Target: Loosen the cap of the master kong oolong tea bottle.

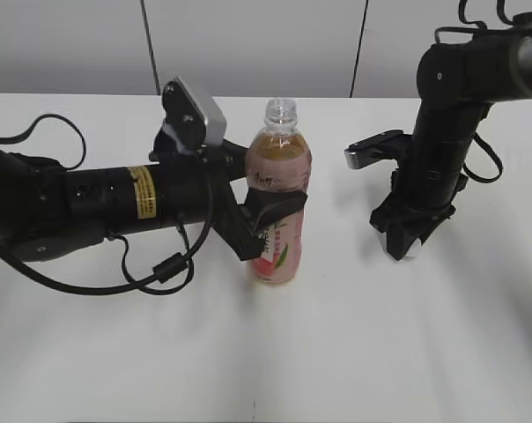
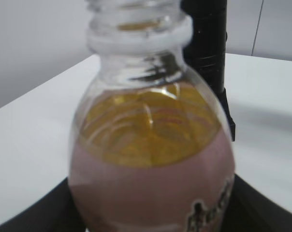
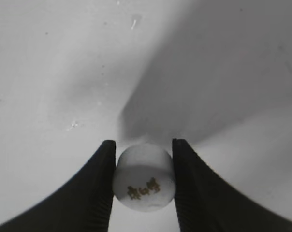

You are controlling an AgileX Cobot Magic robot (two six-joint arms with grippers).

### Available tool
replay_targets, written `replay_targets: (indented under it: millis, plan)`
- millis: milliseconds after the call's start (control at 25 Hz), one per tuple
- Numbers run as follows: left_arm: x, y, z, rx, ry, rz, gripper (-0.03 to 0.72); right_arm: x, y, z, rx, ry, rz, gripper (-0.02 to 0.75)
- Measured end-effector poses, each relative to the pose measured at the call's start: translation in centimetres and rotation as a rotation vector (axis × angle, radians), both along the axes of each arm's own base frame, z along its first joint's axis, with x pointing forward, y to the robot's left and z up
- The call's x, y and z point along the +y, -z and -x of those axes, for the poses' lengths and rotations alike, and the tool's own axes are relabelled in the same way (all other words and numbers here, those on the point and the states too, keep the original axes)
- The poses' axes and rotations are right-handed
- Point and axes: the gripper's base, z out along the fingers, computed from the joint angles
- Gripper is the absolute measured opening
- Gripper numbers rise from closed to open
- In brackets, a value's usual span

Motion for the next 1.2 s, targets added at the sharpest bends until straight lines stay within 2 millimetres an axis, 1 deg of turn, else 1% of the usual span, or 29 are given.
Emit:
replay_targets:
  millis: [160,320,400,480,640,720,840,960,1120,1200]
  plan:
    - [-0.1,1.3,-0.1,0.032,0.000,-0.010,0.432,0.1,0.7,-0.1,0.008,0.009,-0.004,0.272]
    - [-0.1,1.5,-0.1,0.033,0.004,0.012,0.432,0.3,1.3,0.0,0.026,0.026,-0.019,0.279]
    - [-0.2,1.5,-0.1,0.033,0.005,0.013,0.432,0.3,1.3,0.0,0.029,0.032,-0.026,0.297]
    - [-0.2,1.5,-0.1,0.033,0.005,0.013,0.432,0.4,1.3,0.0,0.032,0.040,-0.035,0.342]
    - [-0.2,1.5,-0.1,0.033,0.005,0.012,0.432,0.6,1.2,0.0,0.037,0.060,-0.054,0.507]
    - [-0.2,1.5,-0.1,0.034,0.004,0.013,0.432,0.7,1.1,0.0,0.042,0.066,-0.057,0.559]
    - [-0.2,1.5,-0.1,0.034,0.004,0.013,0.436,0.7,1.0,-0.1,0.044,0.076,-0.057,0.571]
    - [-0.2,1.4,-0.1,0.031,0.004,0.014,0.461,0.7,0.9,-0.1,0.041,0.084,-0.057,0.576]
    - [-0.3,0.2,0.0,-0.007,0.021,0.065,0.512,0.7,0.3,-0.2,0.029,0.089,-0.059,0.576]
    - [-0.3,-0.1,0.0,-0.014,0.024,0.074,0.535,0.7,0.0,-0.2,0.029,0.088,-0.060,0.577]
